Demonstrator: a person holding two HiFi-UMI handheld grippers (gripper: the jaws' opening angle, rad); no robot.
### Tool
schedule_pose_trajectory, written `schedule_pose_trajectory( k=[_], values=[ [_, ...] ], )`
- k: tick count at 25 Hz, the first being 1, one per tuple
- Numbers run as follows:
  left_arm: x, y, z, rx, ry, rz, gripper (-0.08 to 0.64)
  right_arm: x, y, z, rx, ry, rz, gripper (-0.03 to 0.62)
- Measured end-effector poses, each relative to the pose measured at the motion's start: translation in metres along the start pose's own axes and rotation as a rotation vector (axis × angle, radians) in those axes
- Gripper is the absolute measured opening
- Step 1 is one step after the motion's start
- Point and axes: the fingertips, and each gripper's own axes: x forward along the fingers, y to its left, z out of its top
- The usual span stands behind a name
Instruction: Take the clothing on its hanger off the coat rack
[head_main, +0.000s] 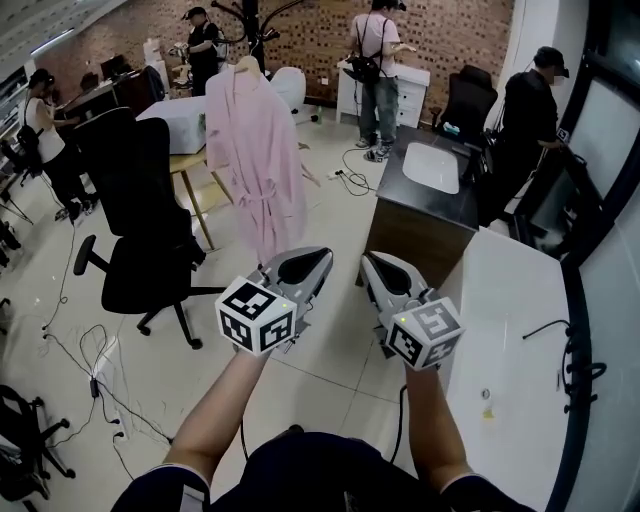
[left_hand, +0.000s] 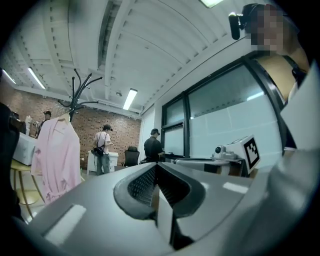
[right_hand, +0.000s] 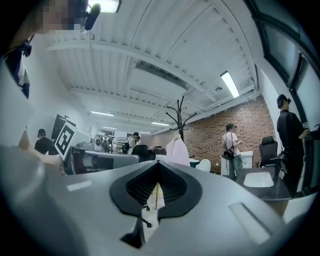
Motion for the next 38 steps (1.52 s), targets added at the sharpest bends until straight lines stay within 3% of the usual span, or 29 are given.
schedule_pose_trajectory(
  k=[8,18,31,38],
  values=[
    [-0.048,0.076,0.012,0.015,0.006,0.091,0.012,0.081,0.040,0.011,-0.030,-0.017,0.083,0.002],
    [-0.068,0.153,0.031,0.006,-0.037,0.188,0.012,0.160,0.049,0.029,-0.053,-0.034,0.159,0.002],
    [0.006,0.286,0.050,0.017,-0.055,0.273,0.012,0.294,-0.040,0.048,-0.066,-0.075,0.205,0.002],
    [0.056,0.333,0.062,0.020,-0.062,0.288,0.012,0.353,-0.101,0.059,-0.042,-0.074,0.207,0.002]
  ],
)
